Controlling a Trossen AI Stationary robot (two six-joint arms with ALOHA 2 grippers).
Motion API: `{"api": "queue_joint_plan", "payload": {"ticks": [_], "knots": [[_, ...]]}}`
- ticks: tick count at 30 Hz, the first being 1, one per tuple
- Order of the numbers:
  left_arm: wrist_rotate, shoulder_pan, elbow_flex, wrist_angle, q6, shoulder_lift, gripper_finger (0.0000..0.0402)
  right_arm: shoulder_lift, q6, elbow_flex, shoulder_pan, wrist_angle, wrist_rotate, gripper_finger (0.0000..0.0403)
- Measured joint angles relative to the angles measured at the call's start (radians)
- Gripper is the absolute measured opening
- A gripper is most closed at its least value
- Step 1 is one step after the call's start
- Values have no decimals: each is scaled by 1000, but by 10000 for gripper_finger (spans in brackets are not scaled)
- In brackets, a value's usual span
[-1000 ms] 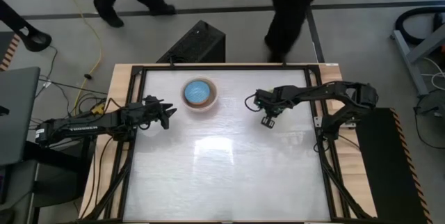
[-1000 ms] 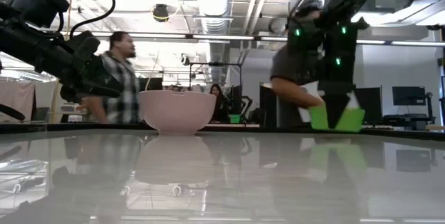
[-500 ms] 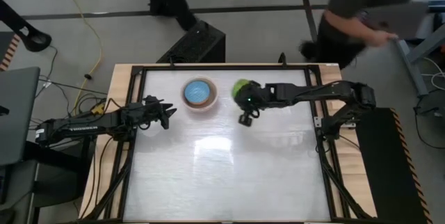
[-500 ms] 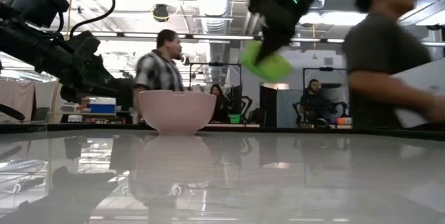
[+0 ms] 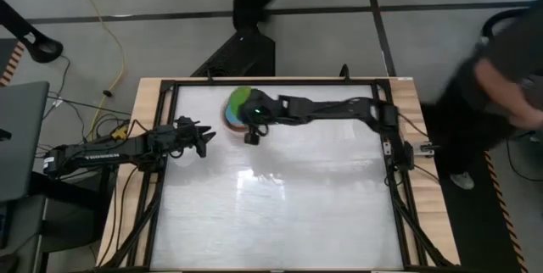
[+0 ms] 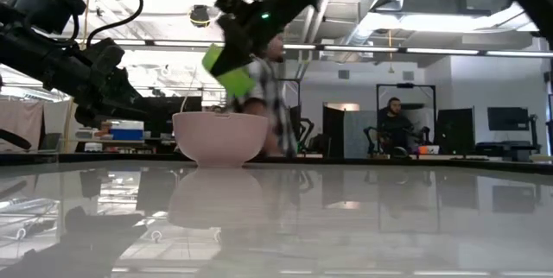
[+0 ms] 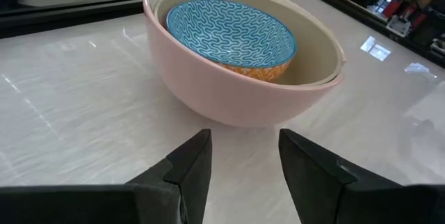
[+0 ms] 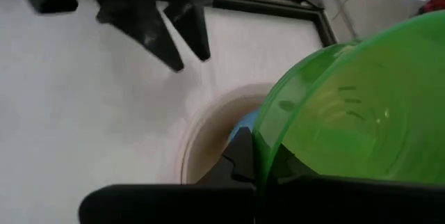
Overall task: Nest bowls inside each other
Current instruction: Stack the green bowl on top of the blue bowl
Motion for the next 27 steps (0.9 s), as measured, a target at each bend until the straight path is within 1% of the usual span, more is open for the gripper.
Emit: {"api": "queue_joint_plan", "payload": {"ticks": [2, 5, 8, 10, 14, 23, 27], "knots": [[2, 0, 0, 0, 0, 0, 158, 68, -2, 108, -19, -74, -33, 3], [2, 0, 0, 0, 0, 0, 158, 159, -3, 242, -43, -201, -41, 3], [2, 0, 0, 0, 0, 0, 158, 231, -3, 332, -59, -261, -42, 3], [2, 0, 0, 0, 0, 0, 158, 270, -3, 372, -60, -268, -52, 3], [2, 0, 0, 0, 0, 0, 158, 306, -2, 385, -60, -284, -63, 3], [3, 0, 0, 0, 0, 0, 158, 302, 7, 386, -64, -361, -64, 3], [4, 0, 0, 0, 0, 0, 158, 303, 12, 371, -64, -368, -75, 3]]}}
